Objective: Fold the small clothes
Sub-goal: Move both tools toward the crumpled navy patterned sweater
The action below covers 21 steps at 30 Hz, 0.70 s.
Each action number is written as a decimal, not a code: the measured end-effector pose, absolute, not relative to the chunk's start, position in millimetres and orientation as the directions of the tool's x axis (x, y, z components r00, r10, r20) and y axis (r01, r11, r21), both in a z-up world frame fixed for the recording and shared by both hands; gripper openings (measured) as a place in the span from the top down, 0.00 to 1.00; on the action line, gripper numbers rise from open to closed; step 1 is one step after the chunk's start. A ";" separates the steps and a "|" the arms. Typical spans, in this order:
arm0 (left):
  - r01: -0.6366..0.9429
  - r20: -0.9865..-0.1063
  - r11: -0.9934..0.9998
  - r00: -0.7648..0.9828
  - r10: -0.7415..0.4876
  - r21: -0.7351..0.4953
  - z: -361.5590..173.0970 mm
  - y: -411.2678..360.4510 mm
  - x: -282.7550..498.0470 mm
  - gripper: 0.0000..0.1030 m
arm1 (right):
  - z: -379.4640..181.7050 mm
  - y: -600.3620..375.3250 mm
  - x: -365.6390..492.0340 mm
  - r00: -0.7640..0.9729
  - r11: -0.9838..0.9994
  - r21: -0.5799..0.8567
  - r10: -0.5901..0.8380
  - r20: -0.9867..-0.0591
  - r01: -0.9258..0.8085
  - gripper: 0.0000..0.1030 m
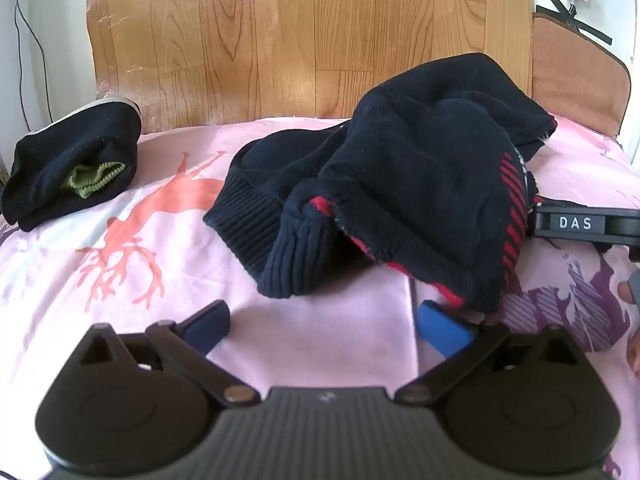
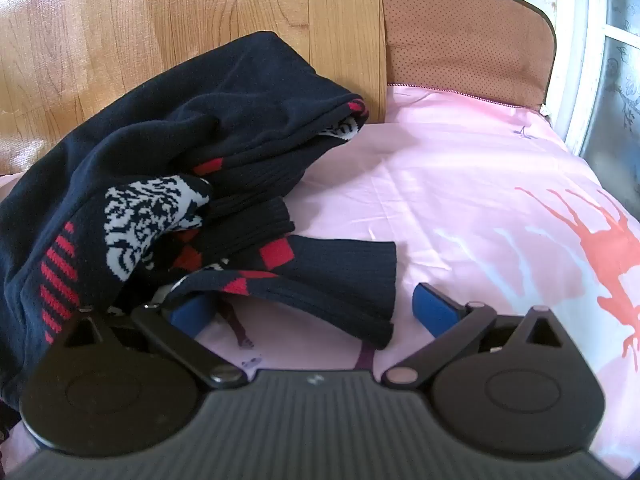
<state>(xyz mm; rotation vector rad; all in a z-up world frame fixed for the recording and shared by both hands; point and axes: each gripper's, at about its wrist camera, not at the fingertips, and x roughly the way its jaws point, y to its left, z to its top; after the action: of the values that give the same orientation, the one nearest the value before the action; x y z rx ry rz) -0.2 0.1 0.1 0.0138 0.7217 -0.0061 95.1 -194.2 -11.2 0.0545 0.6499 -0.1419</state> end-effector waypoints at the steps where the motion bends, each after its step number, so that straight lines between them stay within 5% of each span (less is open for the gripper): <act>1: 0.010 -0.661 1.000 0.750 0.000 0.011 0.0 0.0 -0.2 0.00 | -11.1 -194.2 94.9 0.787 0.989 0.006 -0.113 -0.607 0.147 0.00; 13: 0.044 -0.665 0.999 0.747 -0.024 0.013 0.7 4.4 -2.7 0.00 | -7.8 -185.0 64.9 0.785 1.000 0.009 0.014 -0.620 -0.010 0.00; 21: 0.059 -0.663 0.998 0.747 -0.040 0.006 2.1 4.2 -4.5 0.00 | -9.3 -209.2 11.2 0.835 0.987 0.162 0.092 -0.542 -0.004 0.00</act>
<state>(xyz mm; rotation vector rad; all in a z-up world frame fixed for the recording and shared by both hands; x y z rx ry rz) -4.5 4.2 2.1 0.0272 0.7251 -0.0540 11.2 -209.2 -9.3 0.1572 0.5805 0.0510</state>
